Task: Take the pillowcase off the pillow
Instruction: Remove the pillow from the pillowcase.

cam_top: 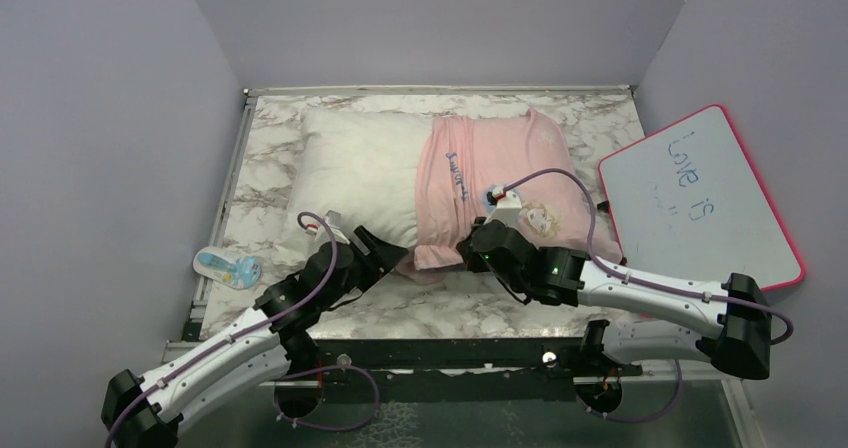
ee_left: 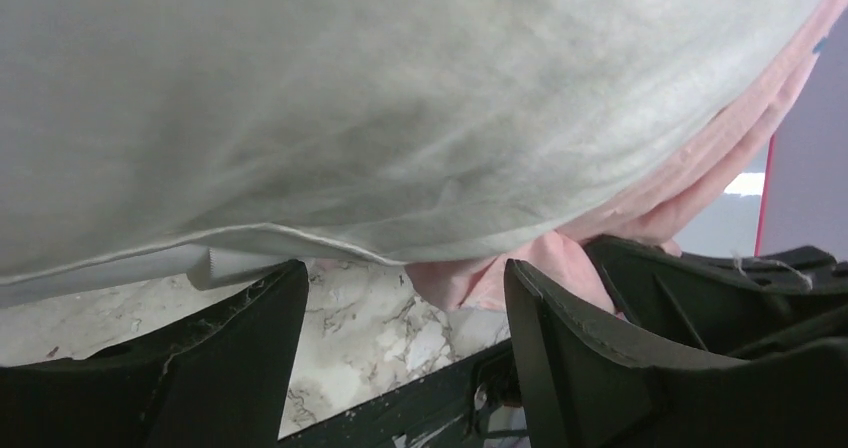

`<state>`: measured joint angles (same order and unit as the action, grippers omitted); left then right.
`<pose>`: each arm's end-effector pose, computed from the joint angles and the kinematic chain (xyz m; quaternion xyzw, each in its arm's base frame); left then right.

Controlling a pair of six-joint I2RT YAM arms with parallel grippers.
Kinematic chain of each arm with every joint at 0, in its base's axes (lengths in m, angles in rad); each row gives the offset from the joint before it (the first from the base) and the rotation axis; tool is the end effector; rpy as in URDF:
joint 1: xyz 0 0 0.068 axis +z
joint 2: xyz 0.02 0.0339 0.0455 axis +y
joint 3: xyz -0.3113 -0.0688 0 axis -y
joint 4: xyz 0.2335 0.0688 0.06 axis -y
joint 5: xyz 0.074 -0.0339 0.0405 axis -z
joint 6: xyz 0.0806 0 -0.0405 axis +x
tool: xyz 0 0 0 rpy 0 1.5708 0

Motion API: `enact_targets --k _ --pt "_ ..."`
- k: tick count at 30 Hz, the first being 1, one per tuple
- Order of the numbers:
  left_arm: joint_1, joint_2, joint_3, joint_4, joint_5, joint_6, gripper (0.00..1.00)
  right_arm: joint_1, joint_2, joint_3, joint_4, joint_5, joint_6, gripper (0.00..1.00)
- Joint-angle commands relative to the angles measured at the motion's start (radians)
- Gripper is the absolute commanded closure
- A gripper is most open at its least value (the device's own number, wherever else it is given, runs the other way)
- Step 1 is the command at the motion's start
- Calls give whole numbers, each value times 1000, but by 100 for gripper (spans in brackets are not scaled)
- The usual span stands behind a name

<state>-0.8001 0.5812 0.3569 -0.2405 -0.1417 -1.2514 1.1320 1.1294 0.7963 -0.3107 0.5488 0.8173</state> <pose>0.1045 -0.0913 0.2220 -0.2262 0.8190 -0.4168 0.3231 0.1407 0.2007 0.2896 -0.0153 0.8694 0.2200 0.4422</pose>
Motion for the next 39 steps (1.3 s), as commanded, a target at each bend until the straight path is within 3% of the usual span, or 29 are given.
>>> enact_targets --k 1,4,7,11,13,14,16,19,23,27,30,34,39 --pt "-43 -14 -22 35 -281 -139 24 -5 -13 32 52 12 1 98" --pt "-44 -7 -72 181 -356 -148 24 -6 -21 28 49 7 7 98" --pt "-44 73 -73 279 -422 -133 17 -6 -30 23 43 10 13 97" --pt "-45 218 -33 436 -439 -4 19 -6 -42 20 30 8 23 97" --pt "-44 261 2 447 -448 47 32 -6 -48 17 21 7 26 97" --pt "-44 268 19 457 -454 82 43 -6 -52 13 17 8 26 97" --pt "-46 272 53 467 -456 197 75 -6 -58 3 8 12 26 97" --pt "-45 276 131 365 -485 315 100 -9 -61 -7 -12 37 20 96" --pt "-46 232 193 206 -554 368 100 -31 -47 8 -120 130 0 95" --pt "-45 112 210 39 -673 366 100 -196 -44 14 -262 134 -21 96" --pt "-45 24 207 -16 -695 385 100 -315 -100 -29 -201 34 -122 96" --pt "-45 14 202 22 -584 418 100 -327 -157 -43 -78 -187 -202 92" --pt "-45 127 209 103 -397 394 100 -327 -133 -22 59 -601 -150 70"
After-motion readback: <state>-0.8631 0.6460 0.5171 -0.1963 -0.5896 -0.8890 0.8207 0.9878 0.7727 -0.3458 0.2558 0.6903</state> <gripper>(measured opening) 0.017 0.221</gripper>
